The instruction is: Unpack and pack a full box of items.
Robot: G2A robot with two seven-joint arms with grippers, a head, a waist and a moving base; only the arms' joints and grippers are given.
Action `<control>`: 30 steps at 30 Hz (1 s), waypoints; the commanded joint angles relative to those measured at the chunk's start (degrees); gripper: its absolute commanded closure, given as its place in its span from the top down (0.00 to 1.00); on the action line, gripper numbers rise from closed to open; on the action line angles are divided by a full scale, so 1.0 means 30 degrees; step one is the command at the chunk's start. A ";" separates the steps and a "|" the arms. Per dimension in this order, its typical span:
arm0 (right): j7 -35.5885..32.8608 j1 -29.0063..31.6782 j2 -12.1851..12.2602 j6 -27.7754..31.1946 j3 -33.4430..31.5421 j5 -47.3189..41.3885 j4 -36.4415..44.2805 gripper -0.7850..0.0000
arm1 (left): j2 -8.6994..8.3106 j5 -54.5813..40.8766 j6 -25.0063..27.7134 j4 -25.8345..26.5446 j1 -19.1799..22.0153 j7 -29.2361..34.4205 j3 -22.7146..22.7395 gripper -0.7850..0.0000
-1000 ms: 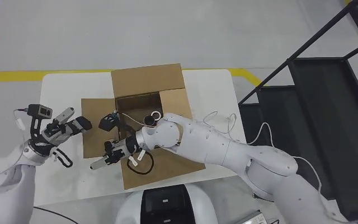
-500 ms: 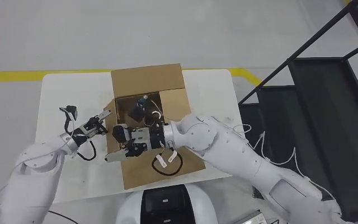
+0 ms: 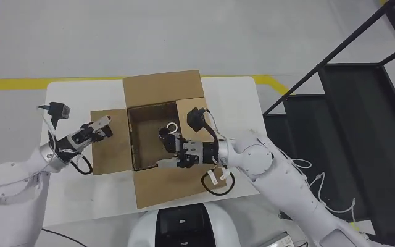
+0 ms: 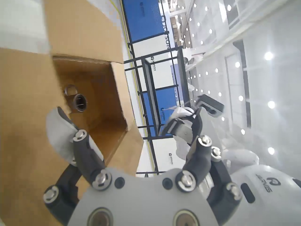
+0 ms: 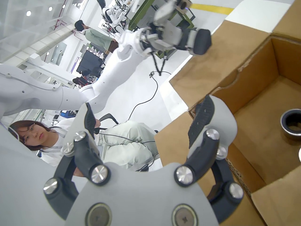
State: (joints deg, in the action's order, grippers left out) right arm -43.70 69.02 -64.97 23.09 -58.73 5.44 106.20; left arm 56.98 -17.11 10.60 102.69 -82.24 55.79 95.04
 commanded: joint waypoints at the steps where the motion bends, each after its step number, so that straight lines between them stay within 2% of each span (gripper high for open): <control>1: -0.0110 0.0442 0.0137 -0.0204 -0.0604 -0.0025 -0.0012 1.00 | -0.0014 0.0418 -0.0504 0.0547 0.0524 0.0288 -0.0548 1.00; 4: -0.0278 0.1310 0.0375 -0.0653 -0.1649 -0.0217 0.0030 1.00 | 0.0098 0.1291 -0.0889 0.0445 0.1799 0.0267 -0.2442 1.00; 7: -0.0498 0.2249 0.0618 -0.0695 -0.2811 -0.0690 0.0115 1.00 | 0.0390 0.1832 -0.1222 -0.0686 0.3618 -0.0181 -0.5010 1.00; 12: 0.0075 0.3927 0.0928 -0.0417 -0.4746 -0.1609 0.0305 1.00 | 0.1212 0.2243 -0.0444 -0.4054 0.6916 -0.0404 -0.9648 1.00; 16: 0.0302 0.4864 0.1086 -0.0144 -0.5721 -0.1903 0.0425 1.00 | 0.2012 0.3659 0.0311 -0.6842 0.9051 -0.2297 -1.2503 1.00; 23: 0.0323 0.5727 0.1233 0.0133 -0.6387 -0.2106 0.0601 1.00 | 0.3276 0.4548 0.0799 -1.0161 1.1305 -0.5070 -1.5457 1.00; 30: -0.0119 0.6130 0.1342 0.0389 -0.6521 -0.1983 0.0993 1.00 | 0.4230 0.3676 0.1712 -1.1548 1.2567 -0.5464 -1.6904 1.00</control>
State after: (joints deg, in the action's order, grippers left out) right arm -43.70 87.31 -60.99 24.16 -78.34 -0.67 108.97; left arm 69.38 -5.27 15.38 68.28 -44.84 39.42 44.58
